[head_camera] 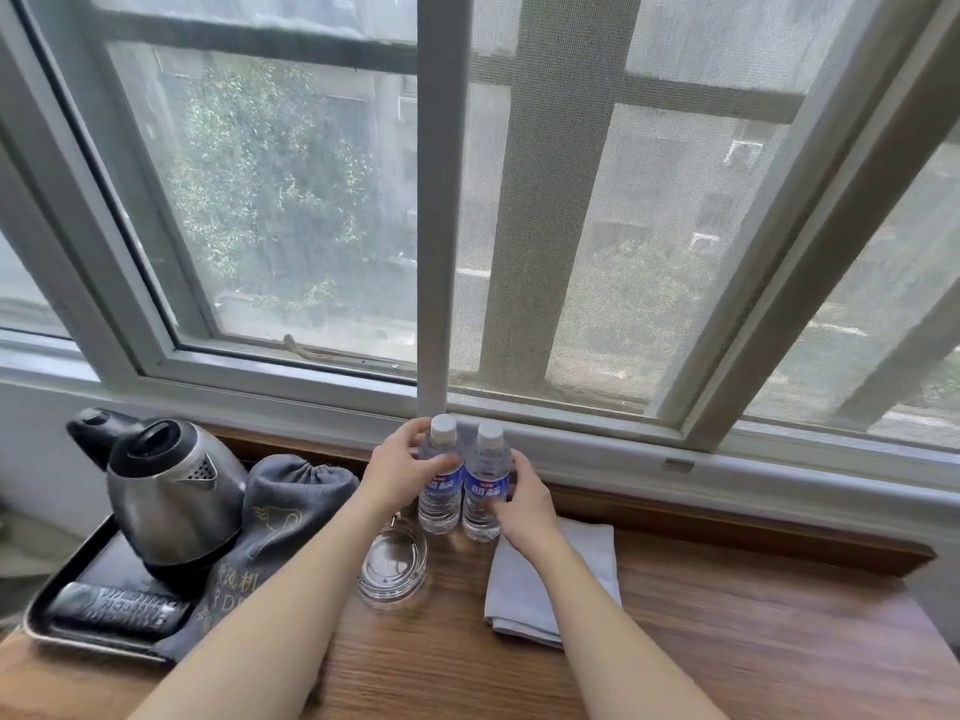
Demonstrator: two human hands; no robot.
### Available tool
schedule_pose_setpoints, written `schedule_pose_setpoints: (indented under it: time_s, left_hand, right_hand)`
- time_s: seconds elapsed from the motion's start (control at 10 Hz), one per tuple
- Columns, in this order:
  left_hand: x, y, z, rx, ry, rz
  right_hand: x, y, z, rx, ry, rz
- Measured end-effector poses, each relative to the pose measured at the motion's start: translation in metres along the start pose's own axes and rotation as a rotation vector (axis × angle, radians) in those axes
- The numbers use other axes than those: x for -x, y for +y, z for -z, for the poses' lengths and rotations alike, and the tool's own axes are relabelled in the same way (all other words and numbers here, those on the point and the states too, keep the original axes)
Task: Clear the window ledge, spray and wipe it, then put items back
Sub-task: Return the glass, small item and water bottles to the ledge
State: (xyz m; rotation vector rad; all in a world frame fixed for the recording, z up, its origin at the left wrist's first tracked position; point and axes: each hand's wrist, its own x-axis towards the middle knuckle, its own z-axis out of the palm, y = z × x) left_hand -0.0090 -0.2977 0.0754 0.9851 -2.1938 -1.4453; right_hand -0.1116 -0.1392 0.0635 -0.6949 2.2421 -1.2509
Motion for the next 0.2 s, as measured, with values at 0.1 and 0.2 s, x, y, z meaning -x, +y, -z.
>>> schedule_pose_setpoints:
  time_s: [0.1,0.2]
  left_hand:
    - [0.0024,-0.0017,0.0014,-0.021,-0.013,-0.001]
    - [0.0064,0.0016,0.0052,-0.069,-0.012,-0.023]
  right_hand:
    - [0.0013,-0.0006,0.0006,0.0,-0.011,-0.011]
    - [0.0032,-0.0026,0.0001,0.034,0.004,-0.009]
